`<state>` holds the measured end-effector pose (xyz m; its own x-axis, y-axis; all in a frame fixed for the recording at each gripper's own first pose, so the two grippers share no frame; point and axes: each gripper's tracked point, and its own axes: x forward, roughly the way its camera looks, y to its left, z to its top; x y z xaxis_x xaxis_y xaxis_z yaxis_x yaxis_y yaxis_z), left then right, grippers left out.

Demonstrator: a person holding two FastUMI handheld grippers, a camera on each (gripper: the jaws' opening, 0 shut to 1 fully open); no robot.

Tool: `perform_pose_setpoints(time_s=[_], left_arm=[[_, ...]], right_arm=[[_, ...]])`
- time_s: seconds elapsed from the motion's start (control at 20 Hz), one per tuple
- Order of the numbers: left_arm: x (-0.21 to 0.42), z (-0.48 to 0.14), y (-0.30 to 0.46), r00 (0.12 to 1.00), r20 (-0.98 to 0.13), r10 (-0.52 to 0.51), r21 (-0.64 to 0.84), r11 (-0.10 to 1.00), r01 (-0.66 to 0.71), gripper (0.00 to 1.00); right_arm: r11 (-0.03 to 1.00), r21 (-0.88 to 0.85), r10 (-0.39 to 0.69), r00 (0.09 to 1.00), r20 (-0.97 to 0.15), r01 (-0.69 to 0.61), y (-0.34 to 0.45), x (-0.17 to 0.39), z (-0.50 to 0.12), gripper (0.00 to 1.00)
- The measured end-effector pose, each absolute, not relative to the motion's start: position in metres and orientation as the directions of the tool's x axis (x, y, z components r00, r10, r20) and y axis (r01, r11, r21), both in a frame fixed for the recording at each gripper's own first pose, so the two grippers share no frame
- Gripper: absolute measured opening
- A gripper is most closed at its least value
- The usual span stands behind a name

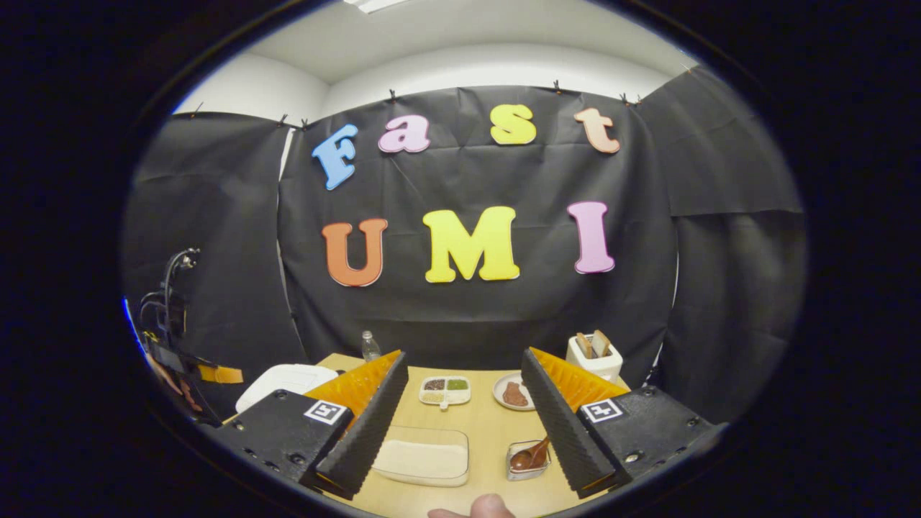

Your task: Close the left gripper, press the button to open the rice cooker; take a wooden spoon from the chopstick holder with the right hand, scoop a spoonful of rice and pour it into the rice cooker, then put the wooden spoon back into the chopstick holder.

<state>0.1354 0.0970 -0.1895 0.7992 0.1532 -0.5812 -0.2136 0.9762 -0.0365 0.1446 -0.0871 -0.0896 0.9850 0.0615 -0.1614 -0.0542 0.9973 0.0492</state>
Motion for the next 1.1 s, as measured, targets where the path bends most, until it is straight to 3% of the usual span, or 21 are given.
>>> perform_pose_setpoints(time_s=[0.05, 0.5, 0.95, 1.1], left_arm=[[0.139, -0.197, 0.096, 0.784, -0.605, 0.136, -0.054, 0.976, -0.211, 0.02], [0.161, -0.253, 0.121, 0.67, -0.738, 0.081, -0.097, 0.97, -0.223, 0.0], [0.157, -0.277, 0.132, 0.641, -0.761, 0.097, -0.119, 0.951, -0.285, 0.0], [0.149, -0.28, 0.132, 0.635, -0.761, 0.132, -0.064, 0.959, -0.276, 0.0]], right_arm=[[0.997, 0.05, 0.063, 0.984, -0.169, -0.056, -0.092, 0.152, -0.096, 1.0], [0.999, 0.048, 0.036, 0.969, -0.245, -0.025, -0.125, 0.185, -0.129, 1.0], [0.999, 0.038, 0.014, 0.948, -0.317, -0.002, -0.132, 0.186, -0.155, 1.0], [0.999, 0.046, 0.005, 0.95, -0.313, 0.01, -0.131, 0.184, -0.154, 1.0]])
